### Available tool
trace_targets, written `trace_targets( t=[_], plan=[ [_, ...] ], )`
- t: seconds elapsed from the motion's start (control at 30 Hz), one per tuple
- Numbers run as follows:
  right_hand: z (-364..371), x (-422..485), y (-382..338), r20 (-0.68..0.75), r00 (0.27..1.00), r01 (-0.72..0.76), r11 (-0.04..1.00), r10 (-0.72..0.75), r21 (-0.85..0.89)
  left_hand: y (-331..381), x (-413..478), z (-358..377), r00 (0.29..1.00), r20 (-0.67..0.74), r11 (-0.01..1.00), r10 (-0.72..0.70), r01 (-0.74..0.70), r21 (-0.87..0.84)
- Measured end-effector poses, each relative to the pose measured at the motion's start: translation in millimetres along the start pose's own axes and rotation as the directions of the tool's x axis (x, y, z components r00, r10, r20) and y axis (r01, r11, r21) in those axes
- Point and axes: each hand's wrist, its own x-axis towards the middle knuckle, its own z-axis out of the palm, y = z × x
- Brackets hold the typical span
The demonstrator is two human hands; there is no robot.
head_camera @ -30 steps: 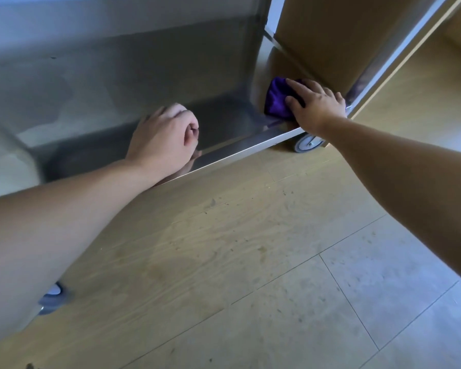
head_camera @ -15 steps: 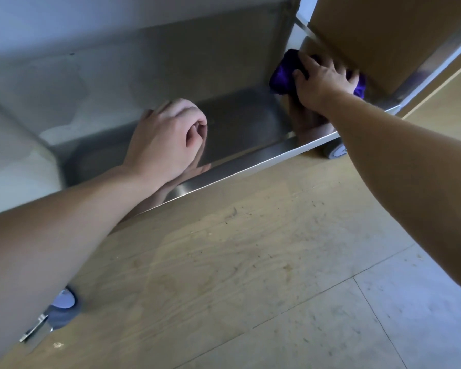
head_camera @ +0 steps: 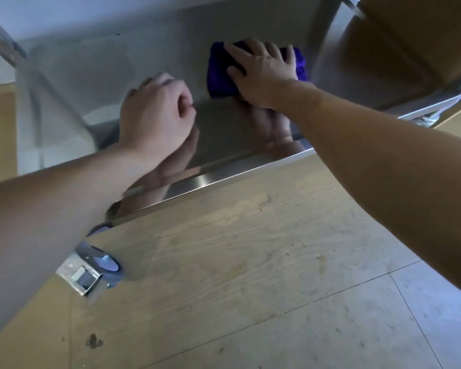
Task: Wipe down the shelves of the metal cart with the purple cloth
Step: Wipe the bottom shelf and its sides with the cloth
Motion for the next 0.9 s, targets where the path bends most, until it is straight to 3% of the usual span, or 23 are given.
trace_targets(
  t=[0.2,0.37,0.43,0.53,0.6,0.77,0.9],
  plan=[
    [-2.3,-29.8,-54.5,0.052,0.992,0.117,0.993,-0.116,-0.009,-22.3,-7.9,-29.8,0.991,0.059,0.992,-0.122,0.119,0.046],
    [-5.5,-56.5,-79.7,0.118,0.977,0.177,0.984,-0.176,0.000,-20.9,-18.3,-49.5,0.977,0.165,0.988,-0.136,0.121,0.098],
    [-11.6,-64.1,-84.0,0.079,0.974,0.206,0.976,-0.211,0.067,-21.3,-22.5,-54.5,0.971,0.200,0.987,-0.130,0.107,0.122],
    [-25.3,-65.1,-79.5,0.021,0.994,0.104,0.980,-0.110,0.172,-26.2,-26.2,-60.8,0.957,0.252,0.985,-0.142,0.111,0.131],
    [-29.4,-62.9,-74.1,0.051,0.998,0.041,0.995,-0.046,0.094,-28.6,-26.8,-64.8,0.945,0.291,0.983,-0.150,0.110,0.148],
    [-35.3,-66.8,-73.7,-0.013,0.996,0.093,0.995,-0.093,0.043,-28.4,-26.2,-69.0,0.909,0.399,0.989,-0.119,0.072,0.130],
    [-44.6,-72.6,-79.8,0.035,0.999,0.015,0.982,-0.022,0.190,-25.1,-25.6,-69.2,0.897,0.427,0.993,-0.113,0.083,0.089]
  ],
)
